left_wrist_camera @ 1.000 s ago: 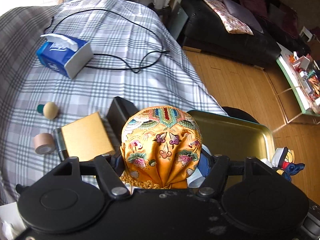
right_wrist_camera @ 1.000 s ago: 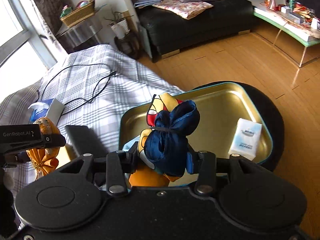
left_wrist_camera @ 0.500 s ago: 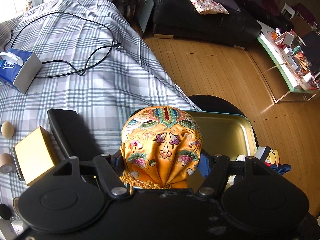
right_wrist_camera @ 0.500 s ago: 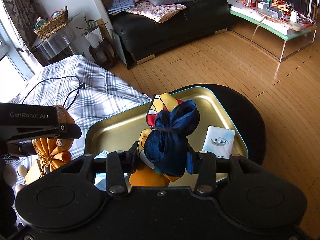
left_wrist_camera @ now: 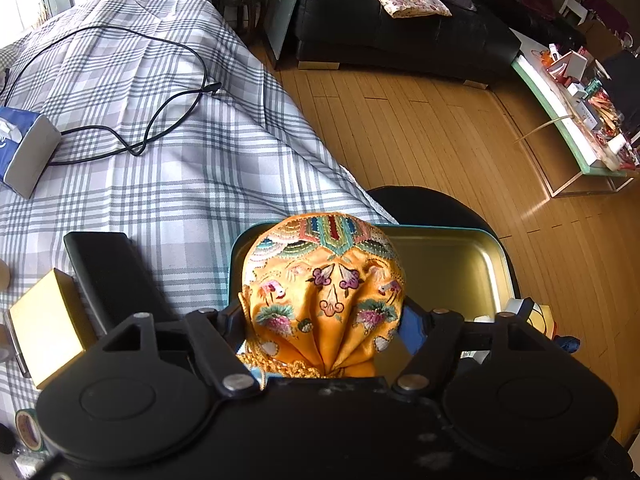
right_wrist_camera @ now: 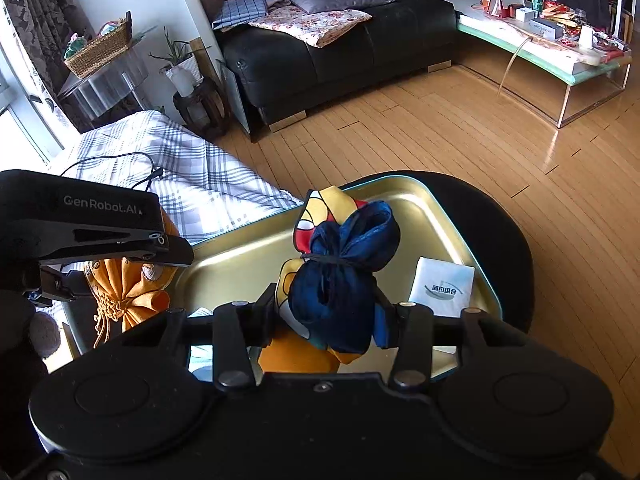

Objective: Organize soft objects

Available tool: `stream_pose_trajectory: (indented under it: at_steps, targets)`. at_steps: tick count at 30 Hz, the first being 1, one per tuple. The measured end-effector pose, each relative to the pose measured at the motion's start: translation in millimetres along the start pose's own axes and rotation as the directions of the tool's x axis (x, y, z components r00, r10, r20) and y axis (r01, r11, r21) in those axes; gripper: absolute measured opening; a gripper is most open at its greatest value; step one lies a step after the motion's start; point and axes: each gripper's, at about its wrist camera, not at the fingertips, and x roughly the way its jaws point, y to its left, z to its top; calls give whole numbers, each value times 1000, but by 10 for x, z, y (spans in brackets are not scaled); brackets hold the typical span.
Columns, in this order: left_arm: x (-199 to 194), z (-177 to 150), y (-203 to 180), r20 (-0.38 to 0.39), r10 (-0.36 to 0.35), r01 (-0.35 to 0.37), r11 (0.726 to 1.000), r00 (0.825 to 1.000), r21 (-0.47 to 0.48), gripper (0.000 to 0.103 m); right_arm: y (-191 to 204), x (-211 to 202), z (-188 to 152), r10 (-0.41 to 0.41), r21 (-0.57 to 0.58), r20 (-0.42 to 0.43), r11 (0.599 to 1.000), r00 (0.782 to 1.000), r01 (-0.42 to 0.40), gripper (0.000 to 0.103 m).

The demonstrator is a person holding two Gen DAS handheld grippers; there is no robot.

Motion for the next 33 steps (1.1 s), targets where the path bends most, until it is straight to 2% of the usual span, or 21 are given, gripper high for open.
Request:
stream_pose_trajectory:
  at_steps: [2, 4, 5, 23, 29, 33]
  targets:
    - [-20, -2, -15, 17, -9, 8, 1000, 1000, 5, 86, -14, -10, 6, -13, 14, 17, 1000, 1000, 13, 50]
    - [-35, 1, -21, 25, -16, 15, 1000, 1000, 7, 90, -29, -27, 16, -15, 25, 34, 1000, 999, 14, 56]
    - [-38, 2, -24, 24, -17, 17, 1000, 1000, 7, 91, -36, -34, 19, -13, 29, 37, 999, 999, 12, 60]
    - [-254, -215, 166, 8, 5, -4, 999, 1000, -38, 95, 32, -66, -88, -6, -4, -16, 1000, 1000, 6, 60]
    - [-463, -358, 363, 21, 16, -14, 998, 1000, -69, 96, 151, -150, -157, -8, -44, -23, 999, 1000, 7, 60]
    - [-658, -475, 561, 45, 51, -46, 994, 998, -96, 96, 270, -231, -219, -2, -77, -21, 997, 1000, 0, 60]
